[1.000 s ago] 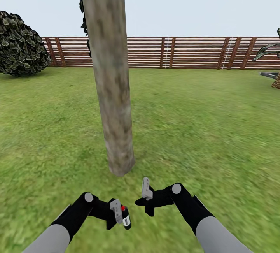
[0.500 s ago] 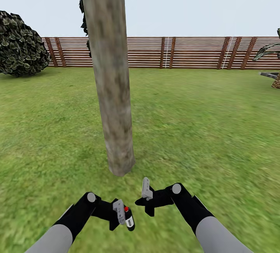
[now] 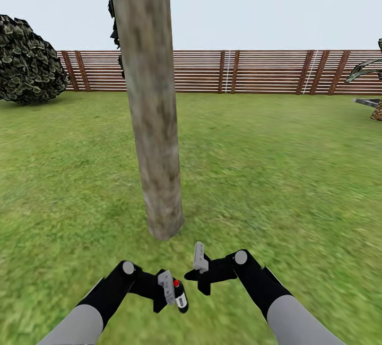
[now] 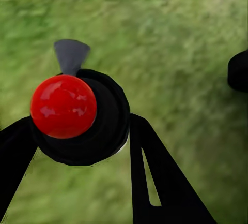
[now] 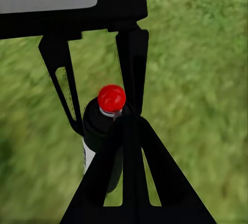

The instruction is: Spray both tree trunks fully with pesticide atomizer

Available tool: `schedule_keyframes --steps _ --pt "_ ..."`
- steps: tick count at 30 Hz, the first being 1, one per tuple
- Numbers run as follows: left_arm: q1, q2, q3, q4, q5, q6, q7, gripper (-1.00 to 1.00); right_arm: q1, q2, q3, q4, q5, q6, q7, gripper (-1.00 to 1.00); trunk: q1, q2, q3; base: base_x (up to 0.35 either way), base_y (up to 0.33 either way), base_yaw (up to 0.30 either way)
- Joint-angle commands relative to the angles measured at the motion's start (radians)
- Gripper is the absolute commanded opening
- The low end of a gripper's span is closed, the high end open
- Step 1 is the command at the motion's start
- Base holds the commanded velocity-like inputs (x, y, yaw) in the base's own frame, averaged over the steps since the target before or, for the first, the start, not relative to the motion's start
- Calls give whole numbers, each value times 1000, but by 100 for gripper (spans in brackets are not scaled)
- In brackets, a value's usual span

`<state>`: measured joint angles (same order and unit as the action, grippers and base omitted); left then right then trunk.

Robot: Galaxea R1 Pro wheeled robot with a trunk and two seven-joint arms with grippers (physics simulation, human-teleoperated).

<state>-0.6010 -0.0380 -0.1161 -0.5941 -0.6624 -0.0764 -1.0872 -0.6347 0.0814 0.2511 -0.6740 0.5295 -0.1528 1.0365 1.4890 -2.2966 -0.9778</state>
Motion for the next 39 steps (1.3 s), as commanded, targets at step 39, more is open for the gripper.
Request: schedule_keyframes --steps 39 --pt "-2 -19 3 -10 -2 -8 -5 -100 0 0 -1 1 12 -10 -1 -100 0 0 -1 0 0 0"
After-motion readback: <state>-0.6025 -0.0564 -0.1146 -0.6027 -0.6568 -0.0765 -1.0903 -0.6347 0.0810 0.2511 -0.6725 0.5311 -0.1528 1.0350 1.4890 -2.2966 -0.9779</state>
